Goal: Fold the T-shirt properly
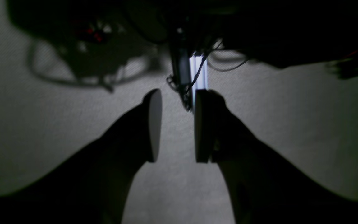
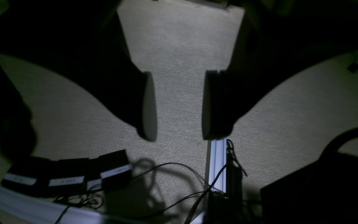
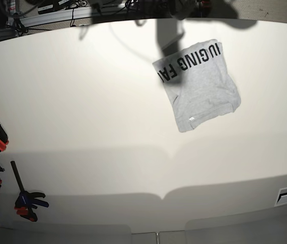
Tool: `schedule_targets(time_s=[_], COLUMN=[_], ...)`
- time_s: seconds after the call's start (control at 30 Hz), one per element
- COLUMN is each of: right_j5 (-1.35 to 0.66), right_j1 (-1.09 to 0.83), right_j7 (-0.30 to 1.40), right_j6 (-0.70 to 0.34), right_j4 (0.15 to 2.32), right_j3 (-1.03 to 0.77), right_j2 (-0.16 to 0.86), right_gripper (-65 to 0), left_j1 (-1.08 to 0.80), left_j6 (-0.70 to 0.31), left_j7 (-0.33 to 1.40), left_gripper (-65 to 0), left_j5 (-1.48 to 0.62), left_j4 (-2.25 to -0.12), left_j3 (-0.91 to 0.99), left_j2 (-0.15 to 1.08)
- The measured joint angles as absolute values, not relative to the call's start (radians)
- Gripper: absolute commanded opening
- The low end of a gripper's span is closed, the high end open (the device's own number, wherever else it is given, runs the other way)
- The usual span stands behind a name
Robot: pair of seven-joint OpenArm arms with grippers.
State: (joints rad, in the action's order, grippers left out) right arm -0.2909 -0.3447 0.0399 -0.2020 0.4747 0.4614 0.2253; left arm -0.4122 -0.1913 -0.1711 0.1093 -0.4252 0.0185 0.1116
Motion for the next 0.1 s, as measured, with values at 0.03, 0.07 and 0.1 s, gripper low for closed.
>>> schedule_targets(time_s=[0.03,0.07,0.1], right_j5=[-0.291,-0.291,-0.291], right_j1=[-0.338,-0.335,-0.332], right_j7=[0.046,0.041,0.019], right_j6=[-0.201,-0.201,-0.200], right_j4=[0.475,0.475,0.475], right_j3=[0.461,0.461,0.461], right_j2=[0.227,0.228,0.228], right_gripper=[-42.1,-42.1,-42.1], left_j1=[-0.413,-0.413,-0.413], left_j6=[-0.191,-0.192,-0.192], left_j7=[-0.175,-0.175,-0.175], left_gripper=[-48.6,-48.6,-48.6], left_j5=[0.109,0.109,0.110], left_j4=[-0.425,-0.425,-0.425], left_j3=[0.019,0.019,0.019], left_j2=[0.116,0.118,0.121])
